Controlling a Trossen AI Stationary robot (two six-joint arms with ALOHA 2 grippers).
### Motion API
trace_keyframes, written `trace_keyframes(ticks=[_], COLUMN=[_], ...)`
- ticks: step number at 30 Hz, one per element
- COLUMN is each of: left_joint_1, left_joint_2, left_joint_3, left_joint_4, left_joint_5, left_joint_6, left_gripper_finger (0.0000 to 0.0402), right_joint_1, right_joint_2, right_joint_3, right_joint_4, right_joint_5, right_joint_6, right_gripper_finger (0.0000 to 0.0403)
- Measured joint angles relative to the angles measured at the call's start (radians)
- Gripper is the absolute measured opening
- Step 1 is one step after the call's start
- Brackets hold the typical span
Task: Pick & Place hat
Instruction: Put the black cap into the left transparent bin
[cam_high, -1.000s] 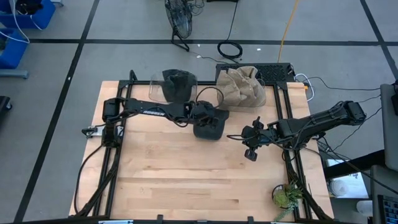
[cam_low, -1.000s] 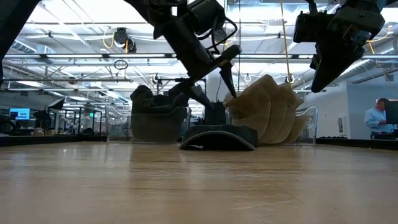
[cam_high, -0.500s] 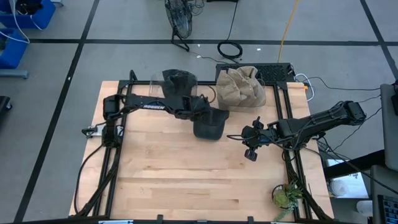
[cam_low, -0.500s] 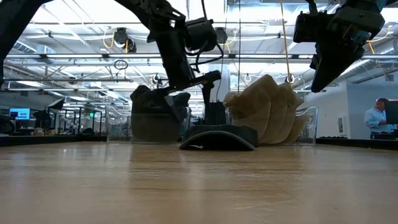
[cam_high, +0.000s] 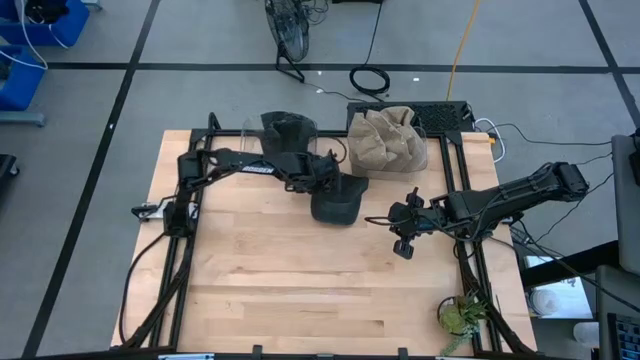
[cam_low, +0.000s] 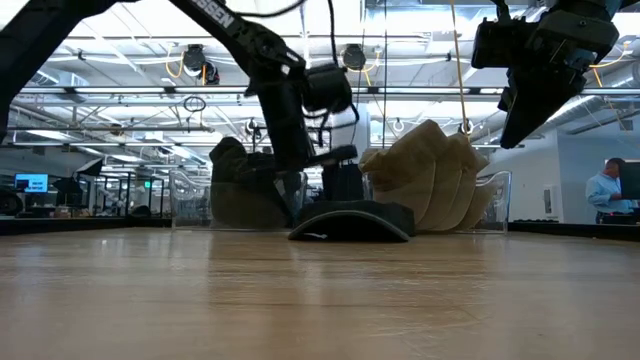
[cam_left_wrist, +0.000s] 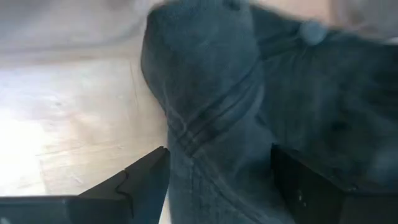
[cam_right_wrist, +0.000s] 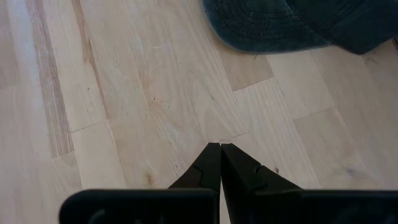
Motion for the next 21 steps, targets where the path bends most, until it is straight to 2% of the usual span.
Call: trace_keyframes(ticks=[4, 7, 10, 14, 15, 21], left_joint_1=[-0.003, -0.006, -0.009, -0.012, -0.014, -0.052], left_joint_2=[0.022, 0.026, 0.025, 0.013, 0.013, -0.044], left_joint_3=[0.000, 0.000, 0.000, 0.001, 0.001, -0.003], left_joint_4=[0.006, 0.000, -0.005, -0.047, -0.054, -0.074], left_joint_5=[0.018, 0.022, 0.027, 0.068, 0.080, 0.131], left_joint_6=[-0.015, -0.015, 0.001, 0.045, 0.056, 0.087], left_gripper_finger=[0.0247, 0.0208, 0.0144, 0.0032, 0.0019, 0.0012], right_joint_1=[0.000, 0.000, 0.000, 0.000, 0.000, 0.000], right_joint_2=[0.000, 0.000, 0.000, 0.000, 0.000, 0.000], right_joint_3=[0.000, 0.000, 0.000, 0.000, 0.000, 0.000], right_joint_4=[-0.001, 0.000, 0.000, 0.009, 0.010, 0.026], right_joint_5=[0.000, 0.000, 0.000, 0.000, 0.000, 0.000], right_joint_6=[0.000, 0.000, 0.002, 0.002, 0.002, 0.002], right_gripper_finger=[0.0001, 0.0001, 0.0001, 0.0000, 0.0000, 0.0000])
